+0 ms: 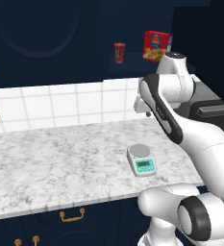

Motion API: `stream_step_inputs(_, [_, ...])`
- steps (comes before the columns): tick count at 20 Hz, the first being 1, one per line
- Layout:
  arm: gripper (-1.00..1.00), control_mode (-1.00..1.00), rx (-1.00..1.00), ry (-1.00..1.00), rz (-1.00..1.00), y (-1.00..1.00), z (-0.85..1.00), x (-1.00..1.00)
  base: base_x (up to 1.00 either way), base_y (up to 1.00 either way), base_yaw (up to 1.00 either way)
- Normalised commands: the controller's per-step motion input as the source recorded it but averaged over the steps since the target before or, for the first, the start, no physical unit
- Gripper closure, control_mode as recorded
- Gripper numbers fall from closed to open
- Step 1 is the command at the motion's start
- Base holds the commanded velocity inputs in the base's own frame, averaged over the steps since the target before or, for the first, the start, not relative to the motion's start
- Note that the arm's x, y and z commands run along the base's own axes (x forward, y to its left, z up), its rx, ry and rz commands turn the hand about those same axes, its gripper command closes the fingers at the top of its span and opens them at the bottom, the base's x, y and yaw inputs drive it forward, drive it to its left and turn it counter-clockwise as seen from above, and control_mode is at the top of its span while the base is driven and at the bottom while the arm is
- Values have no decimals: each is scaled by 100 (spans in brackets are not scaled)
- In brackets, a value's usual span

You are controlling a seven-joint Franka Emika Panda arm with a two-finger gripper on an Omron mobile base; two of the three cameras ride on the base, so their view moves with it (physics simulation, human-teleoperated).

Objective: Pick the boxed food and place it on the digital scale for weighing, and close the cabinet.

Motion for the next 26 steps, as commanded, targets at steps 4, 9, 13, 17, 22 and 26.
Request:
stream_step_inputs(4, [-100, -100, 0, -1, 0, 0, 0, -40, 0, 0, 0])
stream_step_inputs(9, [-100, -100, 0, -24, 2, -14, 21, -27, 0, 0, 0])
stream_step_inputs(13, [-100, -100, 0, -31, 4, -26, 53, 0, 0, 0, 0])
stream_step_inputs(17, [-100, -100, 0, -25, 2, -20, 55, 0, 0, 0, 0])
stream_step_inputs(22, [-100, -100, 0, -39, 0, -7, 32, 0, 0, 0, 0])
stream_step_inputs(26, [-100, -100, 0, -21, 0, -5, 32, 2, 0, 0, 0])
